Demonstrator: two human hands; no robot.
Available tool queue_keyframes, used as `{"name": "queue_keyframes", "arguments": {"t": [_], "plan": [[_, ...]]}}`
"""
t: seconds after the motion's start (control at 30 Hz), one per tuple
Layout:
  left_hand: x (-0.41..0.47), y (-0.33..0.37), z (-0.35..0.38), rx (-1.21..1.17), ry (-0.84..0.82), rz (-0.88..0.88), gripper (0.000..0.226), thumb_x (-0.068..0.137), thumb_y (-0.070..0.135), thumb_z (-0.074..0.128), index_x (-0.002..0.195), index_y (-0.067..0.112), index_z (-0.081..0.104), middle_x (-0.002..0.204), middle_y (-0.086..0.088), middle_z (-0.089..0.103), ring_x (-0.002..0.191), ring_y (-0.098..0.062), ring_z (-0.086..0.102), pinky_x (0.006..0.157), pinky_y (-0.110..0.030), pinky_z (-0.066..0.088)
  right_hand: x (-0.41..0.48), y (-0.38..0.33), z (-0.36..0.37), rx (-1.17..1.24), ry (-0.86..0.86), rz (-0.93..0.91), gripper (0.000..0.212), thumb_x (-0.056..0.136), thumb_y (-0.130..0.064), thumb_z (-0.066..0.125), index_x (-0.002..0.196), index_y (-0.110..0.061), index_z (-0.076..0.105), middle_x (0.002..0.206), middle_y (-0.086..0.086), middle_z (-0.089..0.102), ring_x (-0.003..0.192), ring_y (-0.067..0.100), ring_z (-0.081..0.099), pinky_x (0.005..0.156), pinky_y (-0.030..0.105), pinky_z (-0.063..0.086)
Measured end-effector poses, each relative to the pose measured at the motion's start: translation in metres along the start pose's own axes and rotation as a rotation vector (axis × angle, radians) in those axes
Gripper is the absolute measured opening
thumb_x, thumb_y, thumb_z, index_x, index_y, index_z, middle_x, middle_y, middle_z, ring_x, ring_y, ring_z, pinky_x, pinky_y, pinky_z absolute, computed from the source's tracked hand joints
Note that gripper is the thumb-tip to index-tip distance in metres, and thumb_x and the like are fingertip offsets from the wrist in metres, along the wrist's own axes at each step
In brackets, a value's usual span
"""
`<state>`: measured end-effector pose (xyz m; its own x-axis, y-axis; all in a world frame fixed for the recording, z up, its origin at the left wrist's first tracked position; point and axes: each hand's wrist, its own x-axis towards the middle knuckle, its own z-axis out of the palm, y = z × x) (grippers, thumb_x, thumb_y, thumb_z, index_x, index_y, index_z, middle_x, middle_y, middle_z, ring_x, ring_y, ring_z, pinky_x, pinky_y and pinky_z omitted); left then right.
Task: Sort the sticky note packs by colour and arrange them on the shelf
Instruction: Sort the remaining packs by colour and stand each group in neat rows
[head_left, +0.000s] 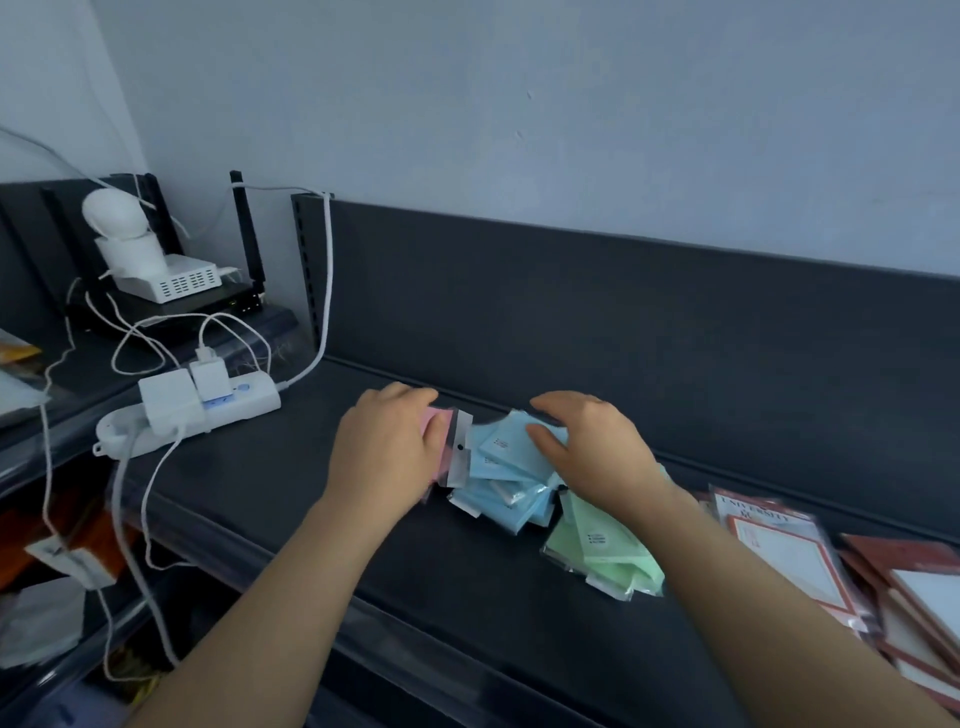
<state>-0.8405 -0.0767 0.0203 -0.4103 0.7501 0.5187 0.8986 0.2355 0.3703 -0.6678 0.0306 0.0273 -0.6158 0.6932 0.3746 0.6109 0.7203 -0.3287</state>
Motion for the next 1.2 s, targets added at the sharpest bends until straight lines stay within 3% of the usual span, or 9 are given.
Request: {"name": "queue_keyframes", "arguments": {"t": [0.17, 0.47, 0.6, 0.83, 1.07, 1.2], "plan": [[-0.015, 0.040, 0.008, -0.042, 0.016, 0.140, 0.030, 0.093, 0.025, 0.058, 0.118, 0.013, 0.068, 0.110, -0.002, 0.068, 0.099, -0.027, 0.060, 0.086, -0.036, 0.045, -0.040, 0.021, -0.027, -0.062, 0.071, 0.076, 0.035, 0.096, -0.027, 0.052, 0.126, -0.010, 0.060, 0.123, 0.002, 0.063, 0.117, 0.022, 0.055, 0.094, 0.029, 0.042], [-0.059, 0.140, 0.040, -0.196, -0.091, 0.288, 0.026, 0.092, 0.026, 0.058, 0.113, 0.015, 0.070, 0.110, -0.001, 0.068, 0.103, -0.027, 0.061, 0.087, -0.039, 0.049, -0.141, 0.075, -0.083, -0.113, 0.146, 0.264, 0.033, 0.096, -0.029, 0.052, 0.123, -0.013, 0.062, 0.124, 0.000, 0.064, 0.117, 0.021, 0.055, 0.095, 0.030, 0.042], [-0.082, 0.199, 0.053, -0.227, -0.115, 0.355, 0.026, 0.092, 0.026, 0.059, 0.114, 0.017, 0.070, 0.107, 0.001, 0.069, 0.098, -0.026, 0.061, 0.083, -0.036, 0.047, -0.191, 0.109, -0.114, -0.145, 0.170, 0.352, 0.028, 0.093, -0.028, 0.050, 0.108, -0.010, 0.066, 0.111, 0.002, 0.068, 0.097, 0.022, 0.057, 0.081, 0.029, 0.041], [-0.146, 0.332, 0.078, -0.311, -0.178, 0.466, 0.024, 0.092, 0.026, 0.059, 0.111, 0.017, 0.071, 0.107, 0.001, 0.070, 0.095, -0.025, 0.062, 0.081, -0.034, 0.048, -0.309, 0.184, -0.190, -0.197, 0.201, 0.470, 0.033, 0.095, -0.029, 0.054, 0.125, -0.018, 0.062, 0.126, -0.004, 0.063, 0.118, 0.019, 0.055, 0.093, 0.026, 0.037], [-0.210, 0.467, 0.113, -0.386, -0.261, 0.563, 0.028, 0.095, 0.029, 0.054, 0.114, 0.017, 0.070, 0.114, 0.002, 0.068, 0.104, -0.023, 0.061, 0.086, -0.035, 0.050, -0.429, 0.264, -0.262, -0.275, 0.221, 0.625, 0.033, 0.096, -0.029, 0.052, 0.124, -0.015, 0.063, 0.124, -0.001, 0.064, 0.117, 0.020, 0.055, 0.092, 0.027, 0.038], [-0.238, 0.526, 0.133, -0.399, -0.327, 0.571, 0.026, 0.094, 0.031, 0.055, 0.108, 0.017, 0.071, 0.101, 0.002, 0.069, 0.097, -0.024, 0.060, 0.080, -0.035, 0.048, -0.480, 0.303, -0.288, -0.282, 0.221, 0.712, 0.036, 0.097, -0.032, 0.051, 0.127, -0.015, 0.061, 0.127, -0.002, 0.063, 0.118, 0.020, 0.055, 0.092, 0.027, 0.039]]}}
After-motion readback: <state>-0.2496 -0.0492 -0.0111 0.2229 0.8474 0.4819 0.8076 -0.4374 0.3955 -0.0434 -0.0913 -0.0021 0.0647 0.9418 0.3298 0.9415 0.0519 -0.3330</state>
